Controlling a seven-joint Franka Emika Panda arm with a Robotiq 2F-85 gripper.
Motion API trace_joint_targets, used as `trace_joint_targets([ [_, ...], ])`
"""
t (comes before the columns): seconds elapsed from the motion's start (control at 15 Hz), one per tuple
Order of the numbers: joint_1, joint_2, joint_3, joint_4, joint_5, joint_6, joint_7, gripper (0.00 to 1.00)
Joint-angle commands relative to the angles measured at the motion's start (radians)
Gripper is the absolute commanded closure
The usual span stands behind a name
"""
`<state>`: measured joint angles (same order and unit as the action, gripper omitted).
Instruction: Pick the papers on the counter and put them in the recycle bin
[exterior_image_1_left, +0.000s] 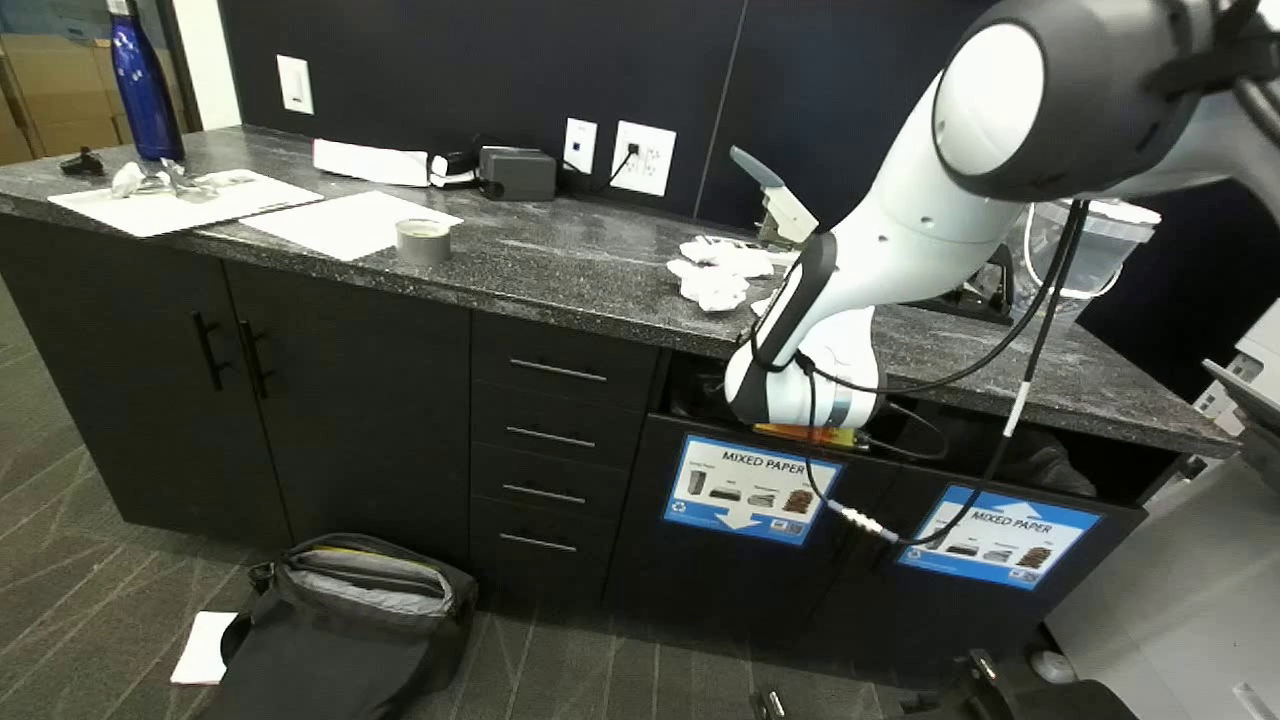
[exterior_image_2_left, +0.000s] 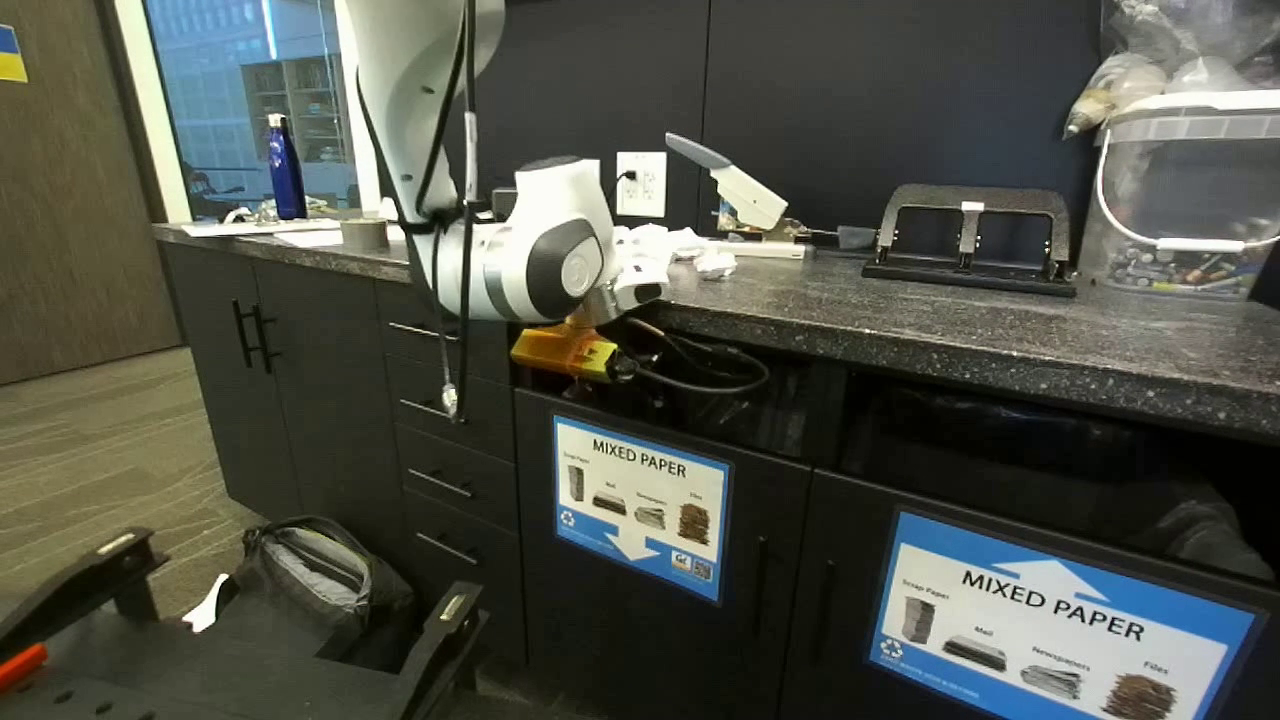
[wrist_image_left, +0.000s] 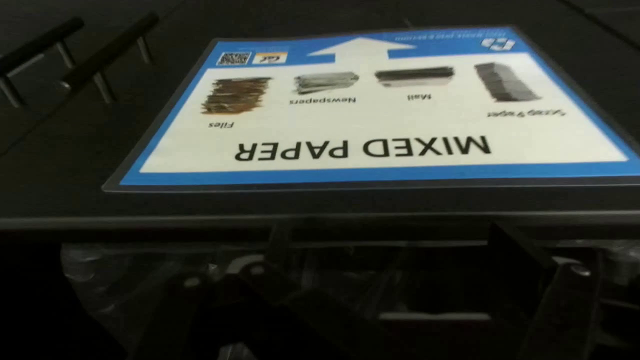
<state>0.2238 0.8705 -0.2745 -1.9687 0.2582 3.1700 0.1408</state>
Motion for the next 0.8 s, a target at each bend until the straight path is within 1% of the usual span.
trace_joint_targets([
  [0.0,0.028,-0.234,-0.024,-0.121,-0.111,-0.198,-0.018,0.00],
  [0.07,0.033,-0.277,-0.027,-0.139,-0.142,-0.213,-0.007,0.00],
  [0.13,0.053,-0.319,-0.048,-0.170,-0.178,-0.163,0.008,0.00],
  [0.2,0.069,-0.362,-0.067,-0.187,-0.225,-0.174,0.006,0.00],
  [0.33,0.117,-0.445,-0.105,-0.224,-0.292,-0.256,0.061,0.00],
  [0.4,0.125,-0.487,-0.112,-0.221,-0.330,-0.324,0.078,0.00],
  [0.53,0.110,-0.538,-0.083,-0.191,-0.393,-0.397,0.116,0.00],
  [0.6,0.089,-0.565,-0.054,-0.171,-0.408,-0.436,0.131,0.00],
  [0.73,0.049,-0.577,0.005,-0.116,-0.395,-0.499,0.171,0.00],
])
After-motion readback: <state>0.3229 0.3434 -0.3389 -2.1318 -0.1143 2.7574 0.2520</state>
